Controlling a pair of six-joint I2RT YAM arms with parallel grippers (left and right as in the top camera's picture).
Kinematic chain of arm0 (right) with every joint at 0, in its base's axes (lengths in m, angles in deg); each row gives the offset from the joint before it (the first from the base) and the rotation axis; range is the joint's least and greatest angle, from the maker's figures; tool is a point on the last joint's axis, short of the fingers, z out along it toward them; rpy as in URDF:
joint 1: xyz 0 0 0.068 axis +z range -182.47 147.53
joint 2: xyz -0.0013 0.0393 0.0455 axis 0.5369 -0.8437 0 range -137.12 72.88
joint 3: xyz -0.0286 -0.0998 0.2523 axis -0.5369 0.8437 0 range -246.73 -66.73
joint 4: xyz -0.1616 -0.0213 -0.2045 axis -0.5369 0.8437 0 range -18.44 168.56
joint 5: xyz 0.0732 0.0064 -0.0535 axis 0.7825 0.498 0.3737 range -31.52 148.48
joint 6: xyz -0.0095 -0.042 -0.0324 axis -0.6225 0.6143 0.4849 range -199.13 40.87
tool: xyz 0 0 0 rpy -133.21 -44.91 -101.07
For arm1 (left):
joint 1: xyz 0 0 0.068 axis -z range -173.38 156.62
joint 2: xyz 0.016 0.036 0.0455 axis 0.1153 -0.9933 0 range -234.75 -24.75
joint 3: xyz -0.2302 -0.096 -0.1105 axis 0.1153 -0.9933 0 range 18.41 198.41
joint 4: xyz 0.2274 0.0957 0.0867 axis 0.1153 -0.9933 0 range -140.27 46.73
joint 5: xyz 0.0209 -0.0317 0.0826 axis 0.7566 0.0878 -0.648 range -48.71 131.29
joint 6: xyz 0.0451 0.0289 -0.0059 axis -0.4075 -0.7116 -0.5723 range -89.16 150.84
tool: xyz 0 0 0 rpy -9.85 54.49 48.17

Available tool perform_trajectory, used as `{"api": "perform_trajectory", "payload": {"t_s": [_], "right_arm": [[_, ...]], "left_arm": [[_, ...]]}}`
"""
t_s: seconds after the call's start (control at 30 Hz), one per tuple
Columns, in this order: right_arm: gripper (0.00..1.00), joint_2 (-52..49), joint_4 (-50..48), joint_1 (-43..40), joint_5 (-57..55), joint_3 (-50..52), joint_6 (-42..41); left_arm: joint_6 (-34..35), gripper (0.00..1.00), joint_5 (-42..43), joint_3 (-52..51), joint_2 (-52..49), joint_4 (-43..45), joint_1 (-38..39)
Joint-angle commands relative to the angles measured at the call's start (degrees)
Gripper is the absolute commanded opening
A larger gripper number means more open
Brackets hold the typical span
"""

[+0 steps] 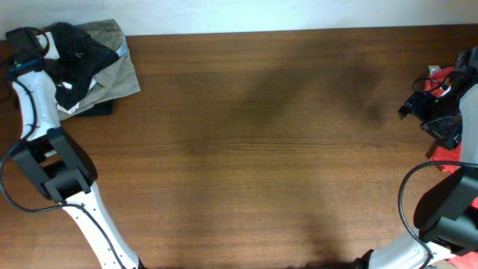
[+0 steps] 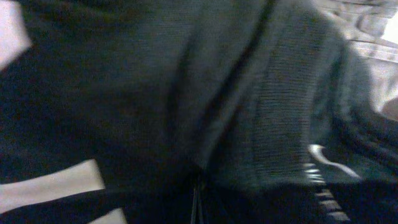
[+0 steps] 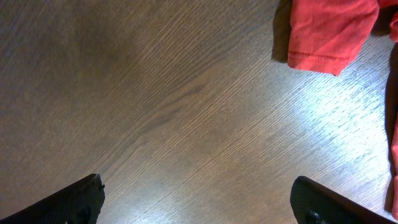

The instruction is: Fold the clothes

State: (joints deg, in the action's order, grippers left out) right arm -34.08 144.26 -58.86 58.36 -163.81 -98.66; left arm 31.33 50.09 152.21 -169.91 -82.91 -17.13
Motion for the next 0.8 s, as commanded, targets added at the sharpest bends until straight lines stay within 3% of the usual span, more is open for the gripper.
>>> {"api": "perform_trajectory", "payload": {"t_s": [0.0,0.2,0.37,0.6,0.77], "right_arm": [[0.99,1.1,-0.1,0.1,-0.1,-1.0,-0.7],[0.99,1.1,-0.2,0.1,-0.1,-1.0,-0.7],[0.99,1.1,-0.1,0.1,-0.1,-1.0,-0.7],[0.99,1.1,-0.1,0.1,-0.1,-1.0,-0.7],[0.99,1.1,-0.1,0.1,-0.1,-1.0,-0.7]], "left_arm": [[-1.4,0.01,1.5,0.3,0.5,0.0,2.7],[-1.4,0.01,-6.2,0.3,7.1,6.2,1.4],[-1.4,0.01,-11.4,0.3,4.2,11.0,0.0],[-1.4,0.01,-11.6,0.3,-6.8,13.5,-2.1],[-1.3,0.08,-11.0,1.6,-1.8,12.7,-1.7]]}}
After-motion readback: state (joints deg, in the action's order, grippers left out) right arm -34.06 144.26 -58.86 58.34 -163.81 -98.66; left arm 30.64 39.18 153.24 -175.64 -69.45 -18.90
